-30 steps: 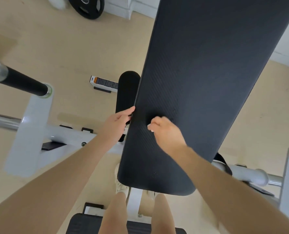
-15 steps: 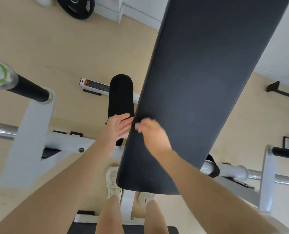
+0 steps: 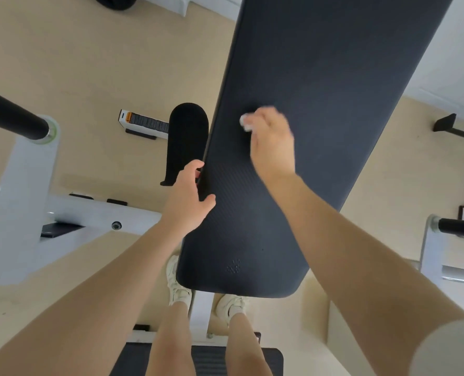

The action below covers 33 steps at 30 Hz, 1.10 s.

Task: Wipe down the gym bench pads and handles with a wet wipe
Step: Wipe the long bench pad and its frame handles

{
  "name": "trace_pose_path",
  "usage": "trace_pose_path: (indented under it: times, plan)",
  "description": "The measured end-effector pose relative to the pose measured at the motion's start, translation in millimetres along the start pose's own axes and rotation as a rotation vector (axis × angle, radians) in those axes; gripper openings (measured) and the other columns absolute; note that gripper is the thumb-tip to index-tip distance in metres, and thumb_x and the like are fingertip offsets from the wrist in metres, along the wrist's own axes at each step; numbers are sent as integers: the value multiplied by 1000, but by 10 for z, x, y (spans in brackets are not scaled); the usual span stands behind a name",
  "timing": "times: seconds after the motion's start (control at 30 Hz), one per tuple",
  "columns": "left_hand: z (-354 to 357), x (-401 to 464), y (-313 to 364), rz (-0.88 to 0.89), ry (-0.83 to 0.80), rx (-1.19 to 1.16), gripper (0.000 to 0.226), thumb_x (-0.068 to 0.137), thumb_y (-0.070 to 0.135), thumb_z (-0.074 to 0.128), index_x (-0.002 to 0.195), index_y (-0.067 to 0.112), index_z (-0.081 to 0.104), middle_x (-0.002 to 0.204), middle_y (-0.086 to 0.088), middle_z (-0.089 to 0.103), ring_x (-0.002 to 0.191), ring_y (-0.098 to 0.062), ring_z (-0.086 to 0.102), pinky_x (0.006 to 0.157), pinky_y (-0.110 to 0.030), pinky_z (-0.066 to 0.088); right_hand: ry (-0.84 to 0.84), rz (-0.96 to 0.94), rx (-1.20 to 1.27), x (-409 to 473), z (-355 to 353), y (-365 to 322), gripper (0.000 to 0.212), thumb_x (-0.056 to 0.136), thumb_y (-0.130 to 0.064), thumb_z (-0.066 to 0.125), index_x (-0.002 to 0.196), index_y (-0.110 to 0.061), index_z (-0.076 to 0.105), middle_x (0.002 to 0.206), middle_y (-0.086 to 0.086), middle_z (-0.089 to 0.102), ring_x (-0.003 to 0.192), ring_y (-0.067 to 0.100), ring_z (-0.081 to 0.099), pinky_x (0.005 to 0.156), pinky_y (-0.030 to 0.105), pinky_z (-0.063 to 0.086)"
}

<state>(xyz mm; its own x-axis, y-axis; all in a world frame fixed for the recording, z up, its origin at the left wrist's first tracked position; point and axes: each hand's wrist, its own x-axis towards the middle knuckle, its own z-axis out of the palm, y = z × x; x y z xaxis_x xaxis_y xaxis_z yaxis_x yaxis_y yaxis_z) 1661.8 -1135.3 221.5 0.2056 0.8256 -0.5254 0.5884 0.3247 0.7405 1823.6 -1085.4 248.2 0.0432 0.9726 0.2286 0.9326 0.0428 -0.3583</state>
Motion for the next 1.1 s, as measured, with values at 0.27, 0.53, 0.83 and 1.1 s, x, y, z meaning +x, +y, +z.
trace_pose_path:
  times: [0.27, 0.53, 0.83, 1.1]
  plan:
    - [233, -166, 91, 47, 63, 387, 98, 77, 23, 72, 147, 6, 6, 147, -15, 24, 134, -30, 29, 109, -38, 27, -329, -125, 156, -1177, 5, 189, 25, 71, 6, 56, 88, -6, 70, 86, 11, 66, 74, 30, 62, 54, 35, 56]
    - [585, -176, 143, -41, 240, 588, 118, 68, 43, 76, 146, 1, -2, 148, -23, 19, 133, -39, 26, 108, -48, 25, 76, 41, 89, 134, -379, 532, 28, 80, 7, 46, 94, -3, 67, 97, 17, 61, 86, 32, 56, 69, 31, 47]
    - [647, -182, 130, -48, 276, 592, 117, 71, 37, 77, 146, 2, -6, 150, -21, 15, 135, -37, 23, 109, -45, 23, -358, -313, 75, -1636, 72, 464, 30, 60, 4, 68, 88, -8, 71, 87, 7, 68, 77, 20, 57, 46, 24, 53]
    - [783, -173, 212, 116, 350, 806, 117, 62, 25, 84, 147, 13, 4, 154, -23, 9, 137, -43, 21, 108, -53, 23, 62, 17, 105, -370, -518, 831, 19, 79, 2, 53, 91, -4, 67, 94, 15, 63, 82, 33, 56, 63, 30, 48]
